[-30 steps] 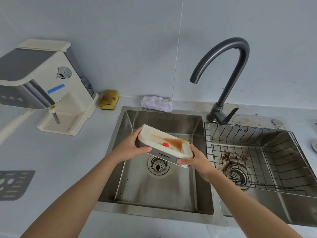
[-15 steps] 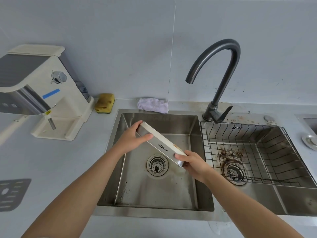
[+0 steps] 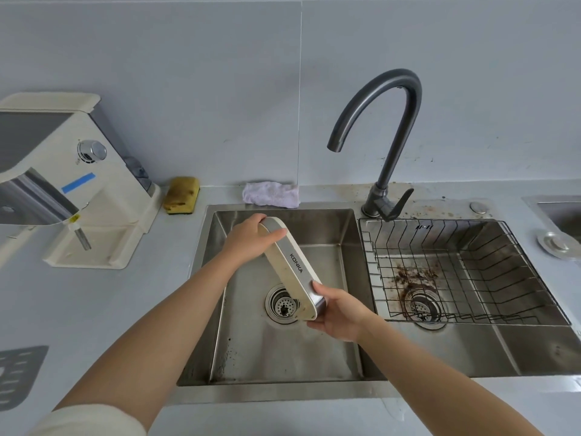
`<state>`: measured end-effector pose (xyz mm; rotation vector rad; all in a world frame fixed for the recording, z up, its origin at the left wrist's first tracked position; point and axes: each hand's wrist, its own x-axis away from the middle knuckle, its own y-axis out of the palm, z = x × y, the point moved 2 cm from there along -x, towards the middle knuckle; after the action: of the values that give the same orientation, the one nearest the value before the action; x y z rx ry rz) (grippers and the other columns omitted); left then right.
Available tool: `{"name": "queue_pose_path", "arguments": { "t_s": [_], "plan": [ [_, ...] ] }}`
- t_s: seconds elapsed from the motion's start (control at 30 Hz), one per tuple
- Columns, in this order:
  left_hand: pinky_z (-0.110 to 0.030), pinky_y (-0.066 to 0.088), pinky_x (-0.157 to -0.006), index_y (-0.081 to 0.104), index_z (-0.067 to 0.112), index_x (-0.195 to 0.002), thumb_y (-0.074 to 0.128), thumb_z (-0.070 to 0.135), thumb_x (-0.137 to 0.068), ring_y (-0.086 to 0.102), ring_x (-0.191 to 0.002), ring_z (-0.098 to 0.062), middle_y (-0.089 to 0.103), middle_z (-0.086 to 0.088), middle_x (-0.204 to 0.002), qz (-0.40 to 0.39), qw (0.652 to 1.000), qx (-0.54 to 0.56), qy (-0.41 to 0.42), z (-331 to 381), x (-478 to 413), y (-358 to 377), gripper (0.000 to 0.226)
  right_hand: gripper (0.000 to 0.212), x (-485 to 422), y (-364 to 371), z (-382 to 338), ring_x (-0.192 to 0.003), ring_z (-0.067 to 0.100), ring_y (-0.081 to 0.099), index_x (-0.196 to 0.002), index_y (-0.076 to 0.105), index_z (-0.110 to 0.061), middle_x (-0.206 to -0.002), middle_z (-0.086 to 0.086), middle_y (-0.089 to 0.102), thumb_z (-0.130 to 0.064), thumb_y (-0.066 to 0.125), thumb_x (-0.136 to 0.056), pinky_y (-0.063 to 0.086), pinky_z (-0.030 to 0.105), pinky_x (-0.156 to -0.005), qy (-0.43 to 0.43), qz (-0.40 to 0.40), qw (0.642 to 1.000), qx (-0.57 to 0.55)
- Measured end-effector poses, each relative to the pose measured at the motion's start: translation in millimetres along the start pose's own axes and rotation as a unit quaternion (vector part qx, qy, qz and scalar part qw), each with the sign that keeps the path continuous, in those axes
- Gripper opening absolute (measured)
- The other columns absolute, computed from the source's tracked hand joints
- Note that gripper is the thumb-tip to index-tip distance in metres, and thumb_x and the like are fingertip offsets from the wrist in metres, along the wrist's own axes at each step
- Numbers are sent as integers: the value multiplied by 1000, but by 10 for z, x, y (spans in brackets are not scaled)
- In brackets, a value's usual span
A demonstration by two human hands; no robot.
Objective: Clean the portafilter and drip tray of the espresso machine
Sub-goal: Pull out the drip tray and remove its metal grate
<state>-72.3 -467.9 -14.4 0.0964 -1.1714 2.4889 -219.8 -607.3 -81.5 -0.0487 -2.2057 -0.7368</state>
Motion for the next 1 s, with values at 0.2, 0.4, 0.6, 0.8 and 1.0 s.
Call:
{"name": "queue_pose_path", "arguments": {
  "t_s": [0.2,0.4,0.6,0.8,1.0],
  "plan": [
    [-36,41,-90,39,14,-136,45,64,-81,46,-124,-27,51,-5,-135,-17,992,-121,-41,65,-95,52,74,57,-11,-23,48,-93,32,61,-110,58,-6,-105,16,62,-43,63,-67,49,37,-79,32,12,999,-18],
    [-36,41,-90,40,13,-135,41,68,-80,44,-126,-30,49,-7,-138,-22,981,-177,-74,33,-121,81,77,59,-55,-39,85,-100,32,63,-107,59,-8,-105,17,66,-59,54,-77,52,41,-81,60,43,997,-24],
    [-33,38,-76,45,12,-128,36,69,-81,50,-119,-30,54,-7,-130,-11,973,-215,-85,4,-119,101,75,67,-45,4,86,-111,32,58,-109,60,-9,-115,16,64,-67,43,-80,46,42,-97,76,50,996,-8],
    [-31,40,-72,48,11,-126,33,70,-82,55,-111,-28,58,-6,-124,-2,965,-245,-91,-11,-77,103,75,71,-43,37,91,-101,32,62,-102,62,-9,-108,16,66,-71,37,-80,51,41,-86,90,75,993,22],
    [-31,38,-76,43,9,-131,41,67,-81,52,-115,-29,56,-8,-126,-1,983,-165,-82,-72,-58,61,77,61,-46,21,30,-100,29,62,-100,60,-12,-108,14,66,-68,46,-79,51,38,-86,50,108,991,55]
  ]
}}
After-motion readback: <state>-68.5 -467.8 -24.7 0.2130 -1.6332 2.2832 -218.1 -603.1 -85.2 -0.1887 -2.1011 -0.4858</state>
